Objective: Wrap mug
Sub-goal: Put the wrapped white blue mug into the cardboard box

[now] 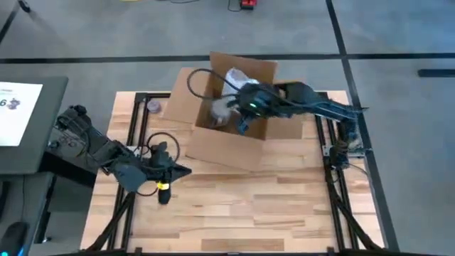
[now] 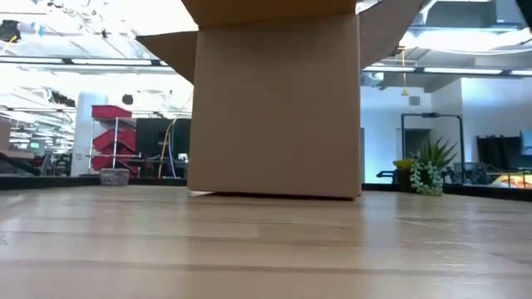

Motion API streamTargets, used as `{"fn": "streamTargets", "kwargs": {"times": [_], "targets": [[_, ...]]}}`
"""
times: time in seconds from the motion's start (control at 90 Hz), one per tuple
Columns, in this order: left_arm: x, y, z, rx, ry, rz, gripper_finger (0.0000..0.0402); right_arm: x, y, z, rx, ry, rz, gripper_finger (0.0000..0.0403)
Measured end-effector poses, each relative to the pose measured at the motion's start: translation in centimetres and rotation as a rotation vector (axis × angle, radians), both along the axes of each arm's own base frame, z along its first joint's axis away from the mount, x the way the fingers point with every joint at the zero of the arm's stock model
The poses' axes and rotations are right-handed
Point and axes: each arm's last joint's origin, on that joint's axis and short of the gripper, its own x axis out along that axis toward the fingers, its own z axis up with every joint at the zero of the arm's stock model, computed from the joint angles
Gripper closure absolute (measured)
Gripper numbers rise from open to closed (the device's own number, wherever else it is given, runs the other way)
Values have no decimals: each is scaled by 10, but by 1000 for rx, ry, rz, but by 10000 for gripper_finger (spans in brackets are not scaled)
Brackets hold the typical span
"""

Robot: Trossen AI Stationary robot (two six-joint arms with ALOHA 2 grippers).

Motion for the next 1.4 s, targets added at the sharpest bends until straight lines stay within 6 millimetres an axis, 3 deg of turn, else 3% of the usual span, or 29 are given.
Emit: {"fn": "streamTargets", "kwargs": {"times": [0.156,0.3,0.444,0.611,0.689,0.756,0.822,0.922,1.0,1.144,1.289,1.4], "targets": [[-2,-2,14,1,-105,-59,402,28,-25,-46,53,173,30,379],[-2,-2,29,-34,-221,-67,402,41,-45,-88,181,347,54,379],[-2,-2,40,-27,-314,-76,402,50,-63,-116,265,444,152,379],[-3,0,48,-25,-382,-48,402,55,-84,-131,334,422,238,381],[-2,2,49,-20,-390,-23,402,58,-95,-141,244,453,197,381],[-1,4,50,-18,-393,-2,402,63,-104,-162,246,504,186,380],[-1,5,51,-23,-400,8,402,62,-103,-165,229,558,204,378],[-1,7,54,-17,-431,26,402,48,-90,-139,239,570,266,380],[0,9,57,-16,-447,37,402,44,-84,-134,248,598,310,381],[1,12,59,-16,-462,49,402,53,-80,-151,277,621,376,377],[0,12,61,-23,-484,47,402,55,-71,-156,365,607,452,373],[-1,10,61,-28,-482,38,402,61,-61,-175,410,616,498,371]]}}
